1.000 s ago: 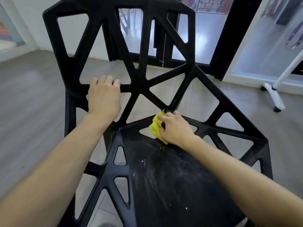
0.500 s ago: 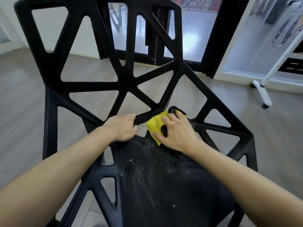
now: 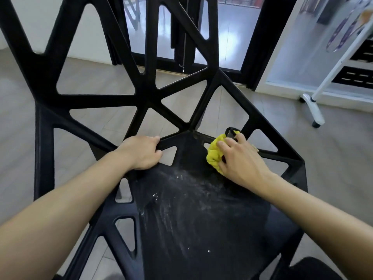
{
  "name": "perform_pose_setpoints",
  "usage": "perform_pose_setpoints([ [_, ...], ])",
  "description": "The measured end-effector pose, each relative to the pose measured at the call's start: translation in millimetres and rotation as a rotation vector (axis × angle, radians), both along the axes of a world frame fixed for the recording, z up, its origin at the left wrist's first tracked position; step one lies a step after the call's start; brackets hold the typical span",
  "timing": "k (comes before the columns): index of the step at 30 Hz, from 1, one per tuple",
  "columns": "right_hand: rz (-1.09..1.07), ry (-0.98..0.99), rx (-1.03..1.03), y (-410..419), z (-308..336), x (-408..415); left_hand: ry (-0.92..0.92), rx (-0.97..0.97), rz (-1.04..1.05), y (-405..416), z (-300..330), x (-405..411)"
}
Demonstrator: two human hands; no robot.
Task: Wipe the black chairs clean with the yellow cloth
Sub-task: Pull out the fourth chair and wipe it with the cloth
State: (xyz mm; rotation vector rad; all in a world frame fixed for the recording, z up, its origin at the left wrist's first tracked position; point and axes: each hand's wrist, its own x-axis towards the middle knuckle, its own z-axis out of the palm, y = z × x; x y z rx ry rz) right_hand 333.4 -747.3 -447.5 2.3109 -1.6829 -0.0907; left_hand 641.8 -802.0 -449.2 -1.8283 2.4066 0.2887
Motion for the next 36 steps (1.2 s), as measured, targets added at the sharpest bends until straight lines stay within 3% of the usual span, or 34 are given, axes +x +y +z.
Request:
perform_pose_setpoints([
  [5,0.099,-0.168,0.017,-42,-16,50,-0.029,-0.056,-0.017,1,-1,-5],
  [7,0.090,-0.133,0.084,-56,-9,68,-0.029,-0.071,-0.002,4,-3,-5],
  [10,0.046,0.016,0.113,-33,3,23,-0.088,-0.097,0.061,6,0,-16],
  [15,0.007,0.110,-0.073,22,18,-27,-0.290,-0.161,0.096,9,3,-67],
  [20,0.060,0.044,0.028,-15,10,25,-0.264,-0.214,0.267,1,-14,-80],
  [25,0.031,-0.128,-0.134,53,19,-51,-0.369,-0.177,0.293,-2,-17,-90],
  [31,0.041,-0.095,0.070,-15,-1,9,-0.345,-0.269,0.294,7,-22,-85],
  [34,0.032,-0.090,0.063,13,2,-27,-0.301,-0.257,0.312,7,-17,-85],
  [36,-0.002,-0.188,-0.016,52,6,-62,-0.325,-0.218,0.321,2,-17,-86],
])
